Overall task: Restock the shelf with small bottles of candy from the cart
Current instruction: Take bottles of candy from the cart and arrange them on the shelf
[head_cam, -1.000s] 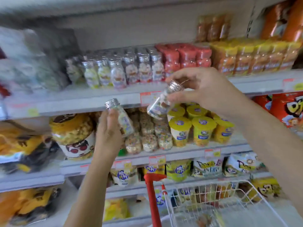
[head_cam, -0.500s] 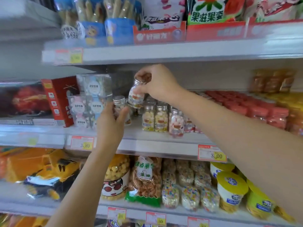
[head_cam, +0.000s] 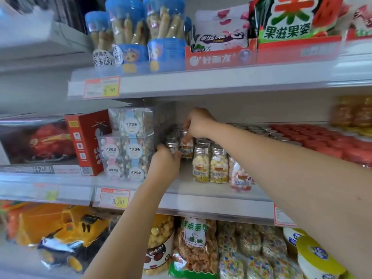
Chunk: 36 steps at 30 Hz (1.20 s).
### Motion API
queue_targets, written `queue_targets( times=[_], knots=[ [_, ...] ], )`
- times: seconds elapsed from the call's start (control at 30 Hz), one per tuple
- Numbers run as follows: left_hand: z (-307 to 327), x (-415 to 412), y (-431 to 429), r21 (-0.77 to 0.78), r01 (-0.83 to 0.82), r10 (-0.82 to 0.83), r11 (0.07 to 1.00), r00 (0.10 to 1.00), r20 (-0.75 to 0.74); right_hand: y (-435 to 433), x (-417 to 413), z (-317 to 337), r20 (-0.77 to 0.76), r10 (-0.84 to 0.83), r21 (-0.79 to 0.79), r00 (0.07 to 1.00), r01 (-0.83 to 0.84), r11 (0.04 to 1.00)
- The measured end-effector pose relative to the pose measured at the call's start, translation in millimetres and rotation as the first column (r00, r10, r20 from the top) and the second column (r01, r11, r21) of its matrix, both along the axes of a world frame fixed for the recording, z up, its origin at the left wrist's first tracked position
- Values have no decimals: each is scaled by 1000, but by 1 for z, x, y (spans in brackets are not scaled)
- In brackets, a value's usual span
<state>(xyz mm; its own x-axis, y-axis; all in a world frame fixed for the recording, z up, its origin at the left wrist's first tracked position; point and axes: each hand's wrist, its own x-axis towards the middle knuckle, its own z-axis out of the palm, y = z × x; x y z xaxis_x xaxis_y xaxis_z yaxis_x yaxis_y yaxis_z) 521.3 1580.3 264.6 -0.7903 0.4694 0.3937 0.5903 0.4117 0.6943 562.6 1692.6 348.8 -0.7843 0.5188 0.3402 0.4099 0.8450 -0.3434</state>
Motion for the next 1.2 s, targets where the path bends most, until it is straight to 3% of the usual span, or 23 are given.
queue_targets(
  times=[0.23,0.37,0.57,0.73,0.87,1.2],
  knots=[
    [-5,-25,7,-198,71,-60,978,997,57,0,-12,0,134,-11,57,991,4,998],
    [-11,-33,11,-144,120,-104,982,988,111,-1,-14,-5,159,-16,84,987,3,996],
    [-14,-30,15,-79,0,8,997,995,99,2,-7,-6,154,28,137,988,-49,989],
    [-13,-23,15,-72,-36,39,997,998,51,5,-2,-7,68,87,185,994,-98,978],
    [-13,-8,8,38,-61,64,997,995,-82,1,15,-8,-60,127,219,990,-111,969],
    [-12,8,1,100,-152,162,983,982,-102,-21,77,-13,-200,271,406,942,-172,897]
  ],
)
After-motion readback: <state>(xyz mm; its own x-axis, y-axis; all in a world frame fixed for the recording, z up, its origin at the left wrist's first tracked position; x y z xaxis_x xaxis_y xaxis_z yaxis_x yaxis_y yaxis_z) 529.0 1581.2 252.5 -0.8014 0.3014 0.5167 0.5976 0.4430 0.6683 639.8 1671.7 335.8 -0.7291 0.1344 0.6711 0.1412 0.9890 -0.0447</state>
